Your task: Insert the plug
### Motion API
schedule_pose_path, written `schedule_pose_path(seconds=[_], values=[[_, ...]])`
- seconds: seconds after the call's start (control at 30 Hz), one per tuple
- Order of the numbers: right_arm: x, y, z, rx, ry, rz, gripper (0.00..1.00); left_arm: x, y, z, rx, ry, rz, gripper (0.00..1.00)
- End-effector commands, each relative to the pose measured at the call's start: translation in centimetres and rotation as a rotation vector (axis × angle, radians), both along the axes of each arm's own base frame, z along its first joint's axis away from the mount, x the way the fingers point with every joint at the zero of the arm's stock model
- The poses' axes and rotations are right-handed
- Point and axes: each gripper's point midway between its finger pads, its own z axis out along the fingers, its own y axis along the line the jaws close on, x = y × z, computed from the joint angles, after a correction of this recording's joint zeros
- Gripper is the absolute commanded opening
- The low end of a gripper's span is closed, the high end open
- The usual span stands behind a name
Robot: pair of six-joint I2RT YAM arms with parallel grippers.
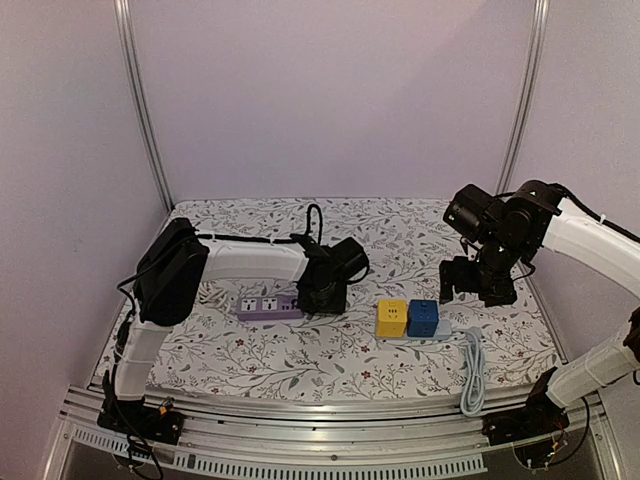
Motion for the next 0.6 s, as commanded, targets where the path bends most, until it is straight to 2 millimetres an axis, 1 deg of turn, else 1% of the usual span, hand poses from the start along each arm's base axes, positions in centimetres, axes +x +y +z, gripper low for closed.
schedule_pose_path(seconds=[0.0,0.1,0.2,0.3,0.37,0.57], values=[[-1.1,-0.9,0.1,-0.035,0.045,-0.001,0.94,-0.9,0.0,-1.2,0.022,0.004,-0.021,0.43],[-1.1,-1.0,0.1,-0.035,0.044,-0.003,0.94,-1.1,0.0,-0.9,0.016,-0.003,-0.028,0.37],[-1.0,-1.1,0.1,-0.036,0.038,-0.003,0.94,-1.1,-0.3,-0.1,0.001,-0.012,-0.051,0.32],[-1.0,-1.1,0.2,-0.034,0.029,-0.006,0.94,-1.6,-1.2,1.3,-0.036,-0.007,-0.117,0.26],[-0.9,-1.2,0.3,-0.034,0.023,-0.01,0.94,-2.1,-1.8,2.4,-0.066,0.0,-0.183,0.19],[-0.7,-1.7,1.3,-0.02,-0.031,-0.032,0.94,-3.6,-1.0,5.5,-0.102,-0.011,-0.36,0.02]])
